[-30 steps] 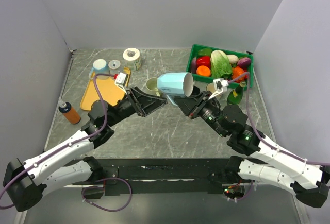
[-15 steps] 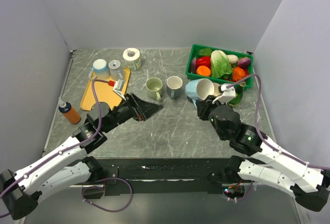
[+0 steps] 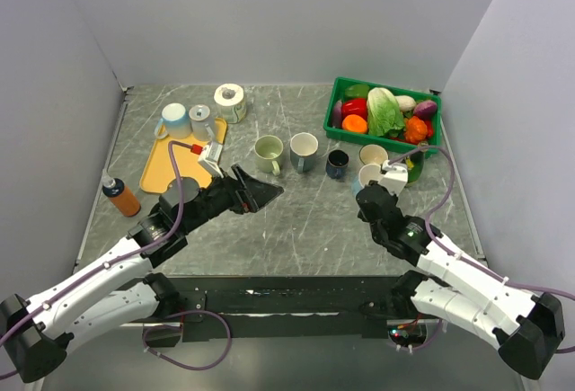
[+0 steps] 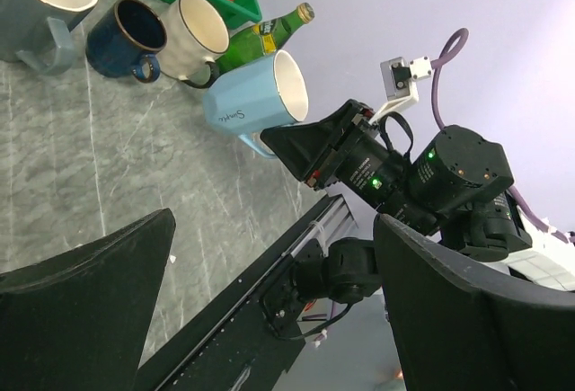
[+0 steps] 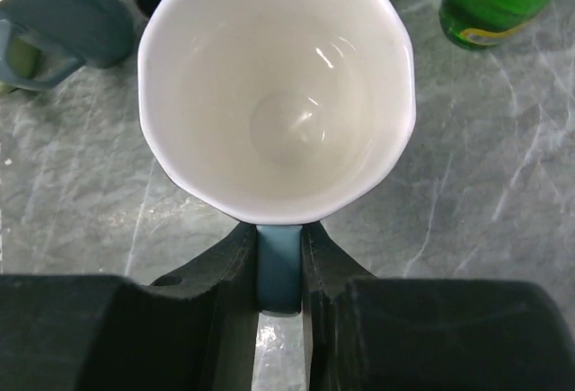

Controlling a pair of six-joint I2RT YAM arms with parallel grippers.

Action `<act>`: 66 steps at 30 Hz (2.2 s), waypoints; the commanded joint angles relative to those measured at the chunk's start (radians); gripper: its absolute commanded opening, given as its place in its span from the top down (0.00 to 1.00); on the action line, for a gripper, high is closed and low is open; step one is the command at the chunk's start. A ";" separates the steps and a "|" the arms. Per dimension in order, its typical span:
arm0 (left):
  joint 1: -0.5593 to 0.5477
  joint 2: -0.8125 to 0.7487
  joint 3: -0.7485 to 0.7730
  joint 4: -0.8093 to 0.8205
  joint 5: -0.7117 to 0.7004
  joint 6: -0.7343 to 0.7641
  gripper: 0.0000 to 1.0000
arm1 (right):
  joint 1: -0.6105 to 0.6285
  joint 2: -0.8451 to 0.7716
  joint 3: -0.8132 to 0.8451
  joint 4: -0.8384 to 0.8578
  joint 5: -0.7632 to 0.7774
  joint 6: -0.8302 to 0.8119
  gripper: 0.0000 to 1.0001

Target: Turn the mug right side up

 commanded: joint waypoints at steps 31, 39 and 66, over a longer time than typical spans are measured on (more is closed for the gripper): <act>-0.003 0.004 0.015 -0.011 -0.036 0.040 0.04 | -0.019 0.075 -0.150 0.173 0.054 0.123 0.97; -0.003 0.016 0.037 -0.063 -0.086 0.056 0.04 | -0.016 0.058 -0.118 0.058 0.056 0.237 0.35; 0.179 0.379 0.375 -0.305 -0.703 0.153 0.04 | -0.019 -0.215 0.112 -0.085 -0.099 0.100 0.00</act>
